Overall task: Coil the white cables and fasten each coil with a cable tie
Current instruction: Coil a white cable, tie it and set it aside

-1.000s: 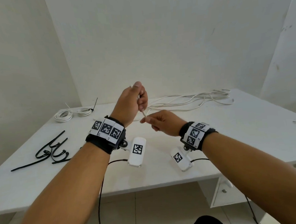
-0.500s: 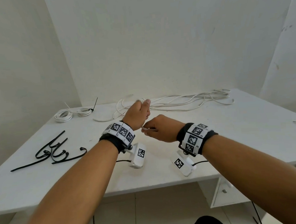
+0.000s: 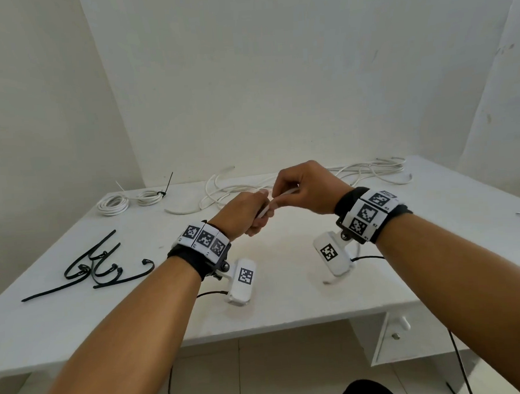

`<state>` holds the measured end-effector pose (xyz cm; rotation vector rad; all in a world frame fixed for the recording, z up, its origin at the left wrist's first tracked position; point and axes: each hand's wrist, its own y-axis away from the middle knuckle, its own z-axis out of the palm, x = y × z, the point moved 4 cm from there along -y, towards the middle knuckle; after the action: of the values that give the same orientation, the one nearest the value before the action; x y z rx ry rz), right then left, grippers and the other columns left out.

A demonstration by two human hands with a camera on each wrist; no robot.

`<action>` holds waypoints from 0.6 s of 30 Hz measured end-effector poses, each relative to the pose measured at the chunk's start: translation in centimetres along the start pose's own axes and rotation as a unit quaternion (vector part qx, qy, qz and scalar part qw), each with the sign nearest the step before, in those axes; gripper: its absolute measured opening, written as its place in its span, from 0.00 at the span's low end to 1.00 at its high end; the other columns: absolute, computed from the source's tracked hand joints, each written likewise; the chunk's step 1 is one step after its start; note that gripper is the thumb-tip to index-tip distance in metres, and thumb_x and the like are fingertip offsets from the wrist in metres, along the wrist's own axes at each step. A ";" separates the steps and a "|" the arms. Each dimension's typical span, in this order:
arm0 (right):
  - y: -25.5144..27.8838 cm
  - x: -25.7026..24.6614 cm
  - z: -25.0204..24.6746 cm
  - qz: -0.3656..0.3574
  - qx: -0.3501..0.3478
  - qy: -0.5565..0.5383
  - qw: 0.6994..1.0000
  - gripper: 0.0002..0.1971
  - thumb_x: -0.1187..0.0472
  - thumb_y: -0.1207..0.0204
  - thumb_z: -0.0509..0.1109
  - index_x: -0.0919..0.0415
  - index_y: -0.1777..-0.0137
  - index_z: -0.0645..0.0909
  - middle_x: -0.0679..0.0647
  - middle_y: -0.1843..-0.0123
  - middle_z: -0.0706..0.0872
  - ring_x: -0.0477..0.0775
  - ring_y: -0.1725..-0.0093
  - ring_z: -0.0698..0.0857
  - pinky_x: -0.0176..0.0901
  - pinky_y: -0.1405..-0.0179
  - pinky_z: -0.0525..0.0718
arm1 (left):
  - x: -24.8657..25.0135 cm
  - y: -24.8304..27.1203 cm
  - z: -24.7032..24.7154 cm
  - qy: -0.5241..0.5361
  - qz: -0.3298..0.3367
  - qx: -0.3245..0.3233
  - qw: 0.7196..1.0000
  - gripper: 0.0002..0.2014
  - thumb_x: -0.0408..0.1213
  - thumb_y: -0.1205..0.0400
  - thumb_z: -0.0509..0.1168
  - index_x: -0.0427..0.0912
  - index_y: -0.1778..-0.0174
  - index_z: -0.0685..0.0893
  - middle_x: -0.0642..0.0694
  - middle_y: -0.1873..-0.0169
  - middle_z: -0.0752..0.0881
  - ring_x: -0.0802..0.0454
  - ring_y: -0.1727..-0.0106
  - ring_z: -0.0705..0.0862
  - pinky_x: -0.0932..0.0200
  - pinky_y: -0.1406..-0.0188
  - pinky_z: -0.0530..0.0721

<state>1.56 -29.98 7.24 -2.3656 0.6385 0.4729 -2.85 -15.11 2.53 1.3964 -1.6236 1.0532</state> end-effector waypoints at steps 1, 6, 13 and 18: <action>0.1 0.2 -0.1 0.000 0.010 -0.021 1.000 0.07 0.58 0.31 0.84 0.58 0.61 0.88 0.43 0.68 0.88 0.39 0.68 0.83 0.31 0.66 0.79 | 0.2 0.2 0.3 0.040 -0.003 -0.006 0.999 0.25 0.43 0.09 0.45 0.36 0.66 0.79 0.47 0.82 0.66 0.51 0.81 0.63 0.60 0.78 0.63; 0.0 0.0 -0.3 -0.023 0.051 -0.080 0.995 0.05 0.62 0.29 0.82 0.59 0.59 0.88 0.48 0.64 0.90 0.40 0.65 0.85 0.31 0.61 0.81 | 0.8 0.6 0.7 0.161 -0.011 -0.037 0.986 0.23 0.48 0.09 0.48 0.46 0.70 0.68 0.50 0.77 0.58 0.56 0.80 0.55 0.64 0.82 0.58; -0.2 0.3 -0.7 0.001 0.070 -0.131 0.989 0.04 0.63 0.23 0.77 0.58 0.60 0.89 0.39 0.73 0.85 0.37 0.74 0.79 0.24 0.68 0.74 | 1.1 1.8 0.5 0.285 0.025 -0.084 0.954 0.24 0.47 0.11 0.50 0.49 0.76 0.66 0.56 0.84 0.59 0.57 0.83 0.52 0.66 0.84 0.56; 0.2 1.2 1.5 0.045 0.092 -0.113 0.988 0.20 0.54 0.14 0.65 0.36 0.67 0.86 0.41 0.78 0.80 0.40 0.78 0.73 0.30 0.73 0.73 | 2.8 1.4 0.1 0.372 0.079 -0.077 0.921 0.21 0.50 0.12 0.51 0.48 0.71 0.71 0.56 0.83 0.62 0.60 0.84 0.59 0.64 0.82 0.61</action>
<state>2.14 -29.55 5.51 -2.0793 0.6558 0.6802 -4.58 -16.20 4.90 0.6291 -1.2140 1.3086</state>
